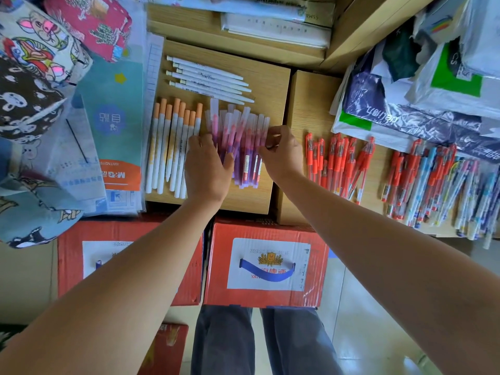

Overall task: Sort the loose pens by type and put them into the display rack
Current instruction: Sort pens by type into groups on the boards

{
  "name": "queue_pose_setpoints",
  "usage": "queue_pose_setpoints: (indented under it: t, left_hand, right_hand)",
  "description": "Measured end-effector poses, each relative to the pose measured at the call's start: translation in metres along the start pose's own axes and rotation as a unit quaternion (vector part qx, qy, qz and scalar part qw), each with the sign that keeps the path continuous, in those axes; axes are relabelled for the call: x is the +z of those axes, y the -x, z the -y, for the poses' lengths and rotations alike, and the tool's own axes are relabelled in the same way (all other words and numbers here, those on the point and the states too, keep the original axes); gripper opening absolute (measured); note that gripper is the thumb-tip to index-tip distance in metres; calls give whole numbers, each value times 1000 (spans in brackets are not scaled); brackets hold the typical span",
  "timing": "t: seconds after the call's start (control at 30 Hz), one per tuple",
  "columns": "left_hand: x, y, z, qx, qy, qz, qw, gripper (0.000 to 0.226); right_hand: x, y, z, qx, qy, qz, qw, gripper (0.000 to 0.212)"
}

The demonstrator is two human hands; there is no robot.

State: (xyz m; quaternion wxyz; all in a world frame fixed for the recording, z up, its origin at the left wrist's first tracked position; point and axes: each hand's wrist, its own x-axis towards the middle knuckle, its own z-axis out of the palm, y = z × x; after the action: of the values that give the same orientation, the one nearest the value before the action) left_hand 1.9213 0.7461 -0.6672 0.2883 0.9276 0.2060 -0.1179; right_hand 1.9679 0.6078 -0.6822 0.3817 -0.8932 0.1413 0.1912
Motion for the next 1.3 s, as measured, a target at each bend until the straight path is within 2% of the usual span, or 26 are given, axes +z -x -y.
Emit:
queue_pose_setpoints:
  t: [0.33, 0.77, 1.03, 1.3]
  left_hand:
    - [-7, 1, 11, -16, -2, -8, 1000, 29]
    - [-4, 6, 13, -25, -20, 17, 999, 28]
    - [-1, 10, 15, -15, -27, 7, 999, 32]
    - [-5, 11, 16, -6, -18, -12, 1000, 26]
  right_hand:
    - [-2, -2, -1, 4, 2, -2, 1000, 28]
    - [-7, 0, -4, 24, 21, 60, 998, 26]
    - [-7, -1, -8, 32, 19, 30, 999, 24]
    - [-16, 4, -9, 23, 11, 39, 999, 23]
